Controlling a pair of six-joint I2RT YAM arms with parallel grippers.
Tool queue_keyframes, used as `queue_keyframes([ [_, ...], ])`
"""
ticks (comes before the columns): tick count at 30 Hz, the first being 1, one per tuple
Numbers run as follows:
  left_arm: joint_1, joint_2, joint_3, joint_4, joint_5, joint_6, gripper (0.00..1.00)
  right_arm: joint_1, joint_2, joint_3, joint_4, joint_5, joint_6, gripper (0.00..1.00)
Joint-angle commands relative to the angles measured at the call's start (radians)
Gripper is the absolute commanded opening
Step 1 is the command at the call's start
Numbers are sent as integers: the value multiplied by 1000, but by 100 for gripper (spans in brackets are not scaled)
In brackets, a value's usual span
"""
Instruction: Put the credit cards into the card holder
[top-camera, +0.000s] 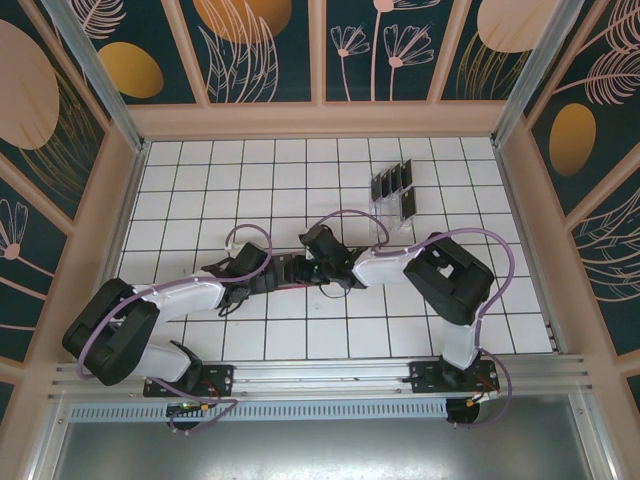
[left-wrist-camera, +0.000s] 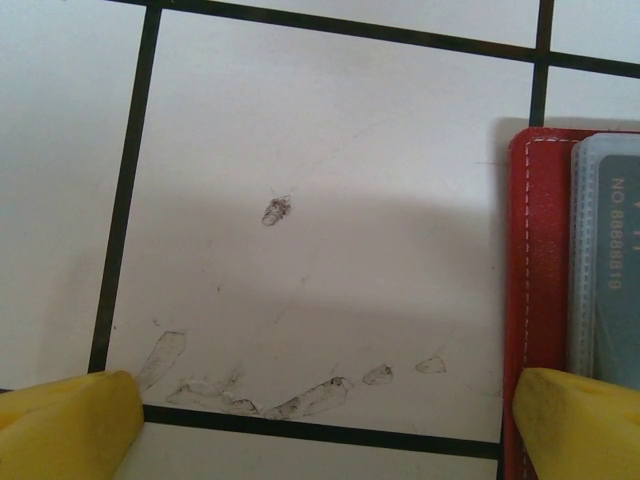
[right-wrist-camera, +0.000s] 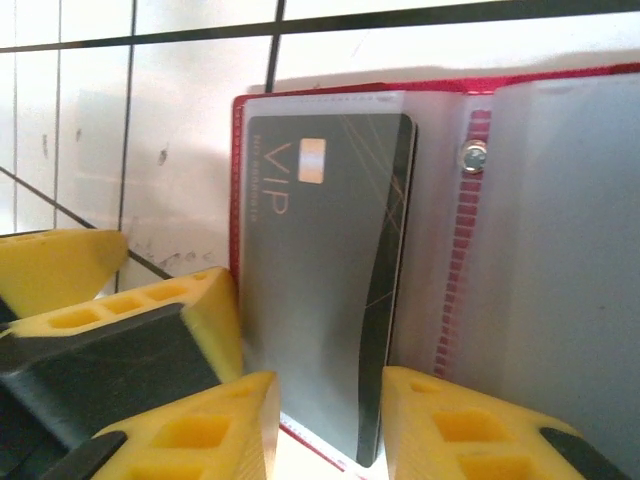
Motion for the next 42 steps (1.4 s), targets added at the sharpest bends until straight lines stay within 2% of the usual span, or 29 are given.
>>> queue_keyframes([
  [1,6,50,-25,12,45,-10,99,-6,-76,-1,21,-34,-10,37],
  [12,7,-24,35,-64,-13,10,98,-73,-221,-16,-65,29,-54,45],
  [20,28,-129,113,-151,-80,32,99,-122,-328,-39,-202,181,-125,47],
  [23,53,-167,150,-155,-74,44,98,-136,-350,-56,-238,227,-153,47],
  [28,92,-190,195,-106,6,54,98,-158,-363,-104,-231,227,-180,47],
  [33,103,-143,193,-13,140,26,99,-157,-366,-130,-211,215,-176,47],
  [38,104,-92,129,142,286,-23,98,-157,-301,-114,-217,245,-191,48],
  [42,104,-60,96,212,329,-33,99,-157,-248,-94,-216,266,-205,48],
])
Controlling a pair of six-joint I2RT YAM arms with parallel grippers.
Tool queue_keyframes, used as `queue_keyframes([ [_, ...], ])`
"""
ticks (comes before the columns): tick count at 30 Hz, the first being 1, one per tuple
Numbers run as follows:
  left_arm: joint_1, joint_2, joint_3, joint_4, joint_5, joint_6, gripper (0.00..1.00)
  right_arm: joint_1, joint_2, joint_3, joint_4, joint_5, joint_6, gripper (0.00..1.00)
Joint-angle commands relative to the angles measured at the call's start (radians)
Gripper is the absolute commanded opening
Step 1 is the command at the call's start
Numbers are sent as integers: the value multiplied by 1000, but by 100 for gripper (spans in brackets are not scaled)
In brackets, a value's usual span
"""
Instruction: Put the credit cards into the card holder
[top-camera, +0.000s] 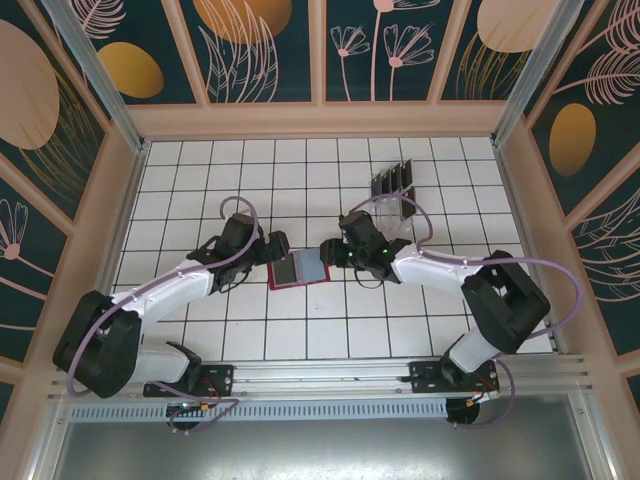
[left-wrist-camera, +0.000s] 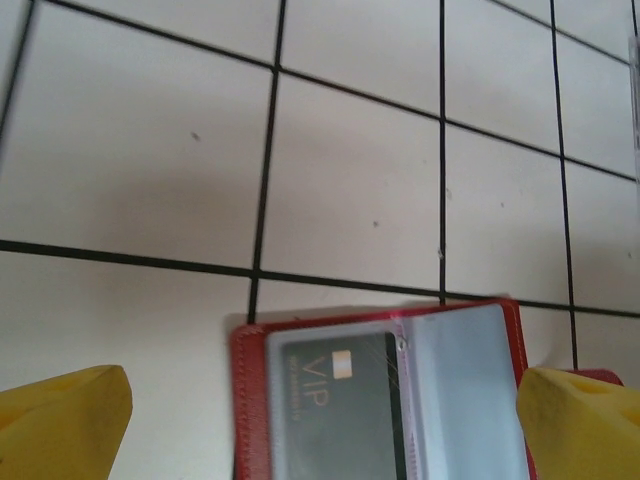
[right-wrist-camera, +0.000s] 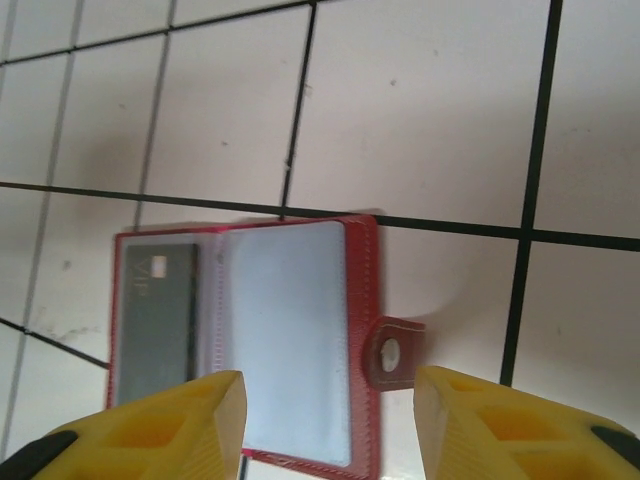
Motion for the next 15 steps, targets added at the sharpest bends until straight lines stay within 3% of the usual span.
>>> queue_keyframes([
  [1,5,22,-32,101,82,-26,99,-2,50,29,-1,54,-31,48],
  [9,4,61,-54,147,108,-11,98,-13,116,55,13,97,-45,42],
  [15,6,110,-53,174,124,2,99,-15,123,51,33,68,-41,6],
])
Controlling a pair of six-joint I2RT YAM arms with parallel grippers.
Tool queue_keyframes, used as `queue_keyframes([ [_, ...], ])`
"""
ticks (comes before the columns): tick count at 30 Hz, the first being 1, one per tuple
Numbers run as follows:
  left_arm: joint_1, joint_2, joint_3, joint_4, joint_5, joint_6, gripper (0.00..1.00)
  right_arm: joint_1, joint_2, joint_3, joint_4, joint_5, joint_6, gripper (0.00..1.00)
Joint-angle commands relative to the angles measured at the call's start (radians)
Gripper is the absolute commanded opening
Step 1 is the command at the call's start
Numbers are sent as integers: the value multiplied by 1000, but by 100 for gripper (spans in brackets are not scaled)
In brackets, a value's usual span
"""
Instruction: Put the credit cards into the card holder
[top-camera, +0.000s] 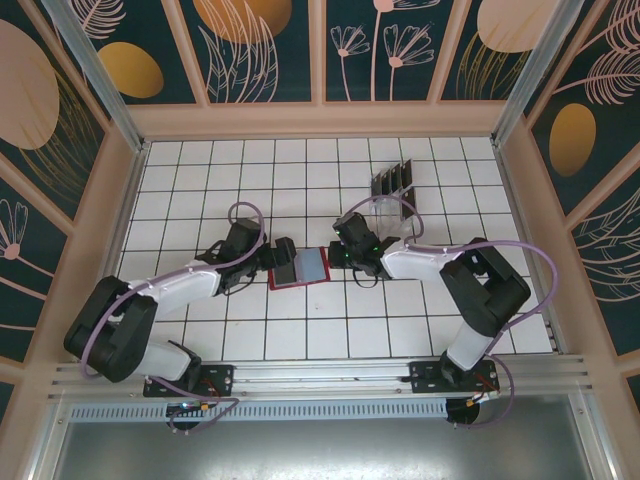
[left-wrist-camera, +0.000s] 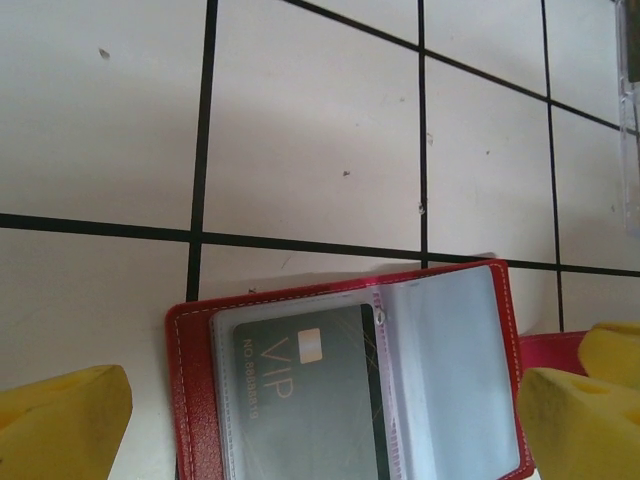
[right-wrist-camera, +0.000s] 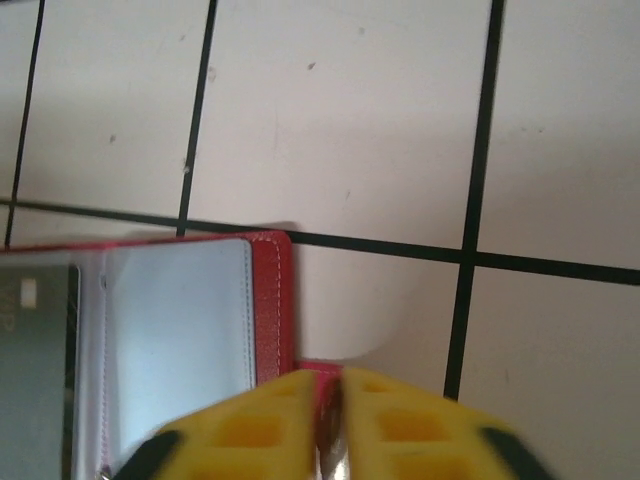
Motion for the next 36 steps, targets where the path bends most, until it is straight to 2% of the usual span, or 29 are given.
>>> queue_keyframes([
  [1,4,27,-11,49,23,13,98,-6,8,12,26,2,-2,4],
  [3,5,35,-12,54,22,16,99,-3,-1,3,30,1,8,0],
  [21,5,108,-16,89,48,28,99,54,-27,-55,88,-49,108,0],
  [30,4,51,-40,27,-47,23,99,54,-33,-64,94,-51,114,0],
  [36,4,70,-39,39,-30,26,98,54,-30,-65,97,-54,115,0],
])
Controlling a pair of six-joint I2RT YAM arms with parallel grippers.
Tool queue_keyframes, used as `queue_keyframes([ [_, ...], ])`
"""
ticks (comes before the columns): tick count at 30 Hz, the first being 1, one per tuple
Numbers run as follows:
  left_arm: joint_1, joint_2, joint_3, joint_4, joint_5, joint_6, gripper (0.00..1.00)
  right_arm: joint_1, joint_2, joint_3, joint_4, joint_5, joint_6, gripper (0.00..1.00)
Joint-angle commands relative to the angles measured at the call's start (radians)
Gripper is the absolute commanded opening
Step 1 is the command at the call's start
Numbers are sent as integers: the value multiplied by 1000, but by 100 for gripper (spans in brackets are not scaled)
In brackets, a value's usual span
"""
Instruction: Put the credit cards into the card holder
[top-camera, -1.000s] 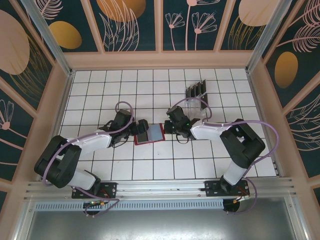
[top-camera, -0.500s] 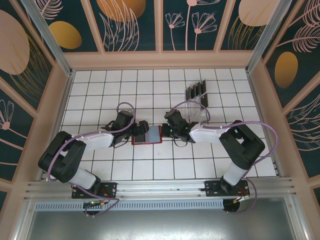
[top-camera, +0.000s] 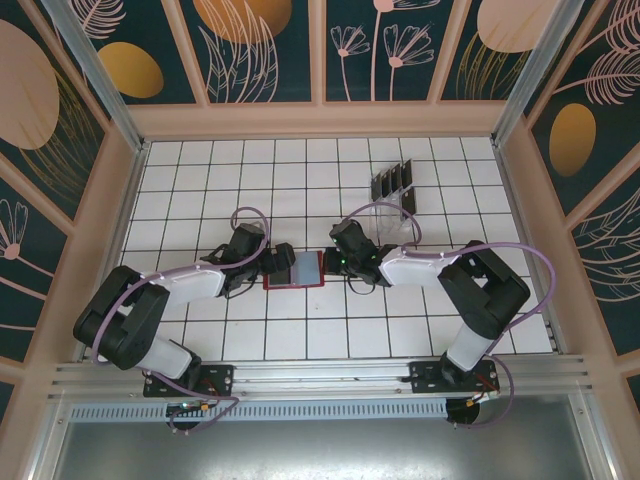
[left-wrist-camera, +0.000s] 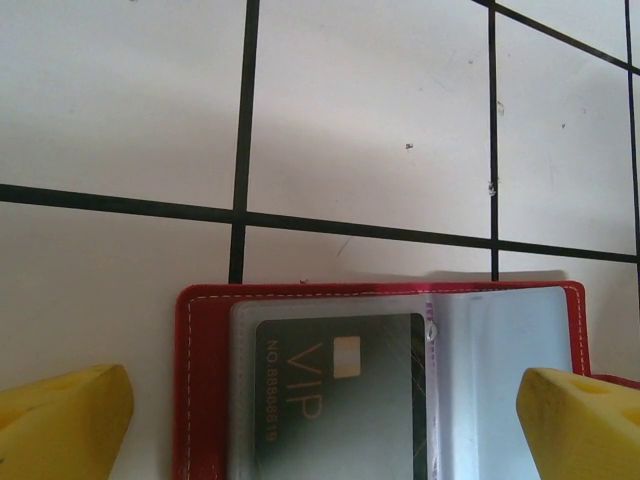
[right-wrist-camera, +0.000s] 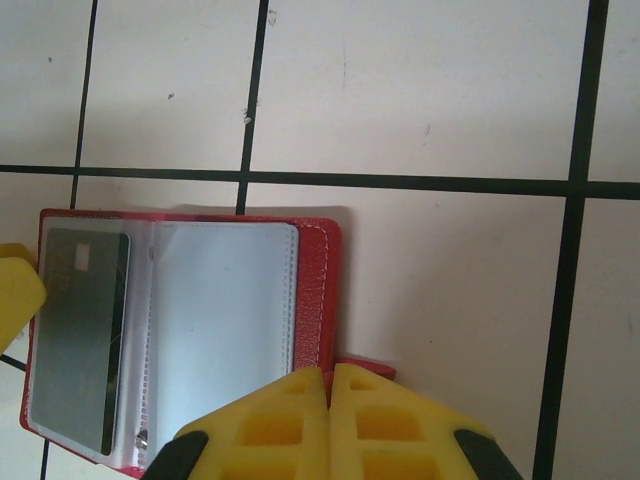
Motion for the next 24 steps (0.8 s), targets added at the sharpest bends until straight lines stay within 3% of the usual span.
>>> queue_keyframes([
  [1,3,8,-5,-11,-1,12,98,6,-20,-18,18,-8,18,0],
  [11,-3,33,32,43,98,21,99,6,-4,-28,48,-30,30,0],
  [24,-8,-120,17,105,179,-56,99,-7,25,-33,92,-74,43,0],
])
